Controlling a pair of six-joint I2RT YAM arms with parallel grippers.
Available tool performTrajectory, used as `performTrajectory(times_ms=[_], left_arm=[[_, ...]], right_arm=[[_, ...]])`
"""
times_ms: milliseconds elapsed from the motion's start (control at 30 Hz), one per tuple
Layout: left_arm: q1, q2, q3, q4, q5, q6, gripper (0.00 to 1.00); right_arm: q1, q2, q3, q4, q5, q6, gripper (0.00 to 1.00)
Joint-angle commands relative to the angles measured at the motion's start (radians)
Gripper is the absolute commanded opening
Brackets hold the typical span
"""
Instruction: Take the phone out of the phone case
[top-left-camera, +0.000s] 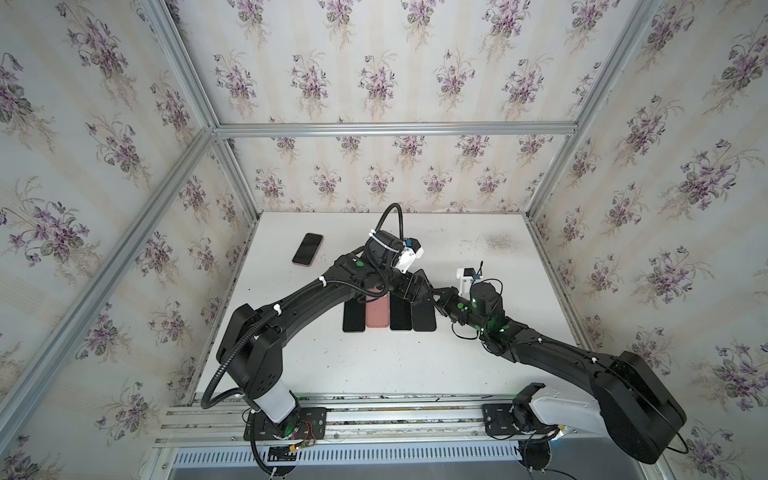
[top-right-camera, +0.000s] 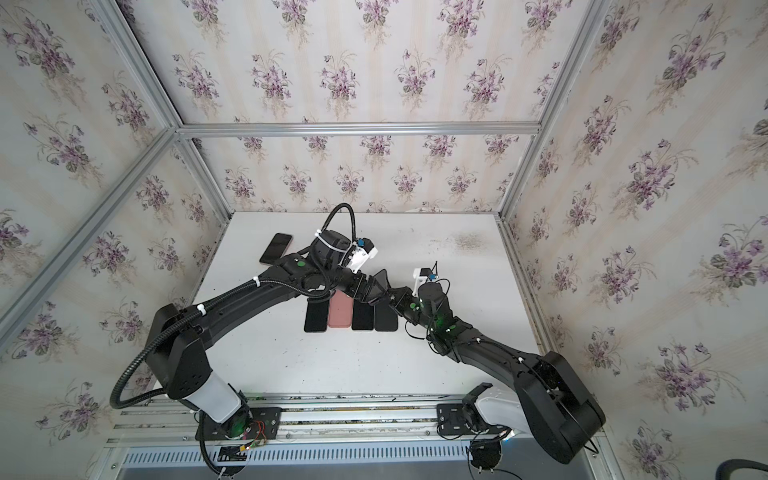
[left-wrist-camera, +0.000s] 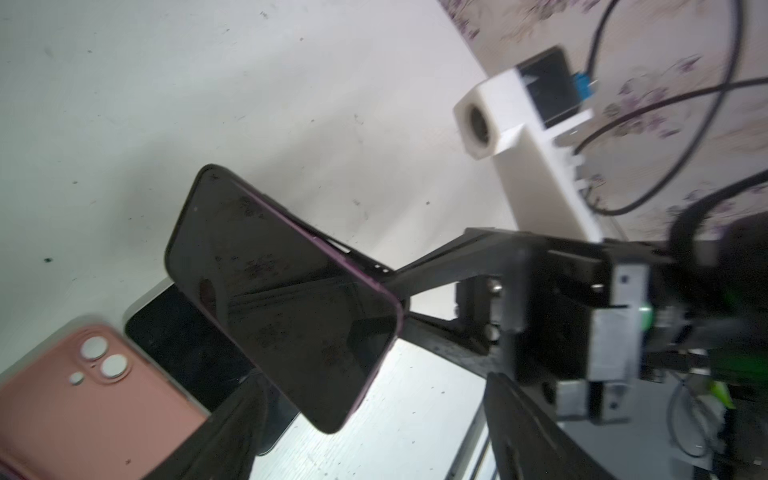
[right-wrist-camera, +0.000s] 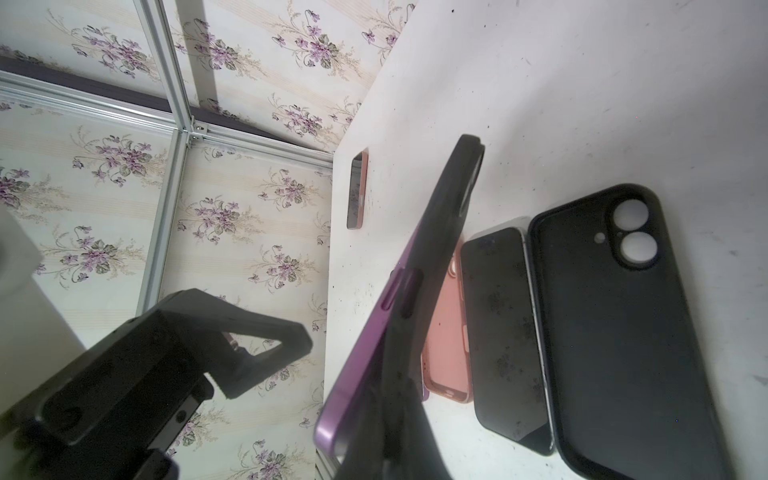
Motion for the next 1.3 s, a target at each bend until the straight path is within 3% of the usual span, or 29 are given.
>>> performTrajectory(times_ms=[0,533,833,967,1267], left_arm=[[-0.03,0.016,0.024,-0.076,-0.121,0.091,0.82],[-0.088,0.091,0.102,-0.108,-0.374,0.127,0.68],[-0.114,0.114,0.134,-0.109,-0.46,0.153,0.47],[-0.122,0.123,0.142,-0.106,-0.446,0.156,0.41],[-0.132,0.118,0.132,-0.09,-0.382,0.16,0.18]], right_arm=[[0.001,-0.004,0.008,0.083,-0.009,0.004,0.0],[0.0,-0.024,0.007,0.077,-0.017,0.012,0.0],[0.0,-0.017,0.002,0.098,-0.02,0.029,0.0],[0.0,-0.015,0.002,0.101,-0.022,0.032,0.0],[0.0,-0.019,0.001,0.094,-0.023,0.034,0.0]])
